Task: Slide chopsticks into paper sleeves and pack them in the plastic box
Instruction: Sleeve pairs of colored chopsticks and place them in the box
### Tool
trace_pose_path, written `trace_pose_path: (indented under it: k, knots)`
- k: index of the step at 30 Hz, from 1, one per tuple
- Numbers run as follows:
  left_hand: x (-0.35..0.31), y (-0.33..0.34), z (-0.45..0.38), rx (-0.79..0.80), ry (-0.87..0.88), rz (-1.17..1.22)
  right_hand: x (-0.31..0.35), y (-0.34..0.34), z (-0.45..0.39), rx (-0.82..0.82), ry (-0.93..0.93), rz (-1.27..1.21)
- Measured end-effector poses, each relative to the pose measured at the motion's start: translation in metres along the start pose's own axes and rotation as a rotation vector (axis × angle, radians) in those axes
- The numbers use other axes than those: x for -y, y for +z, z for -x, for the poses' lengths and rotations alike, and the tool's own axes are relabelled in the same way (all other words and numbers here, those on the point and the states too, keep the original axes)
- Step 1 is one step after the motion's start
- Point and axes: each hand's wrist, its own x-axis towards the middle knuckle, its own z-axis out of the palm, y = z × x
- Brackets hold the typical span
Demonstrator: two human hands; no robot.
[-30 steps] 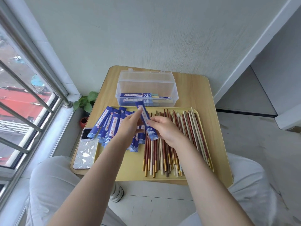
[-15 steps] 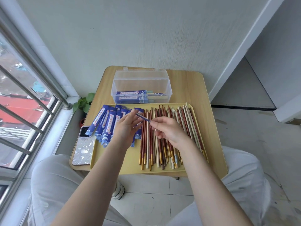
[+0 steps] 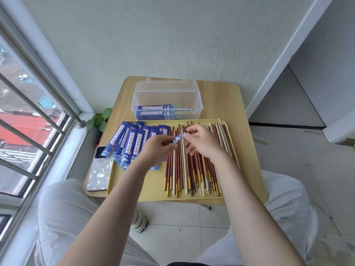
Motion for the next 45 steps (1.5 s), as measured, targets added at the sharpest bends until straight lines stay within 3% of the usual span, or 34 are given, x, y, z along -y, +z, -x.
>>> trace_pose_path:
  k: [2, 6, 10, 18, 25, 45]
  knots:
    - [0.009, 0.006, 0.002, -0.065, -0.102, 0.108, -0.005, 0.009, 0.0, -0.092, 0.045, 0.178]
    - [0.02, 0.022, 0.005, -0.119, -0.24, 0.359, -0.012, 0.04, -0.001, 0.023, 0.129, 0.748]
    - [0.028, 0.035, 0.001, -0.12, -0.311, 0.475, -0.008, 0.053, 0.0, 0.041, 0.187, 0.953]
    - [0.043, 0.043, -0.011, -0.102, -0.324, 0.418, -0.003, 0.06, 0.0, 0.053, 0.257, 0.91]
    - [0.043, 0.044, -0.011, -0.098, -0.332, 0.424, -0.002, 0.072, 0.007, -0.087, 0.282, 0.822]
    - [0.039, 0.046, -0.008, -0.117, -0.294, 0.399, 0.004, 0.061, 0.008, 0.029, 0.281, 0.909]
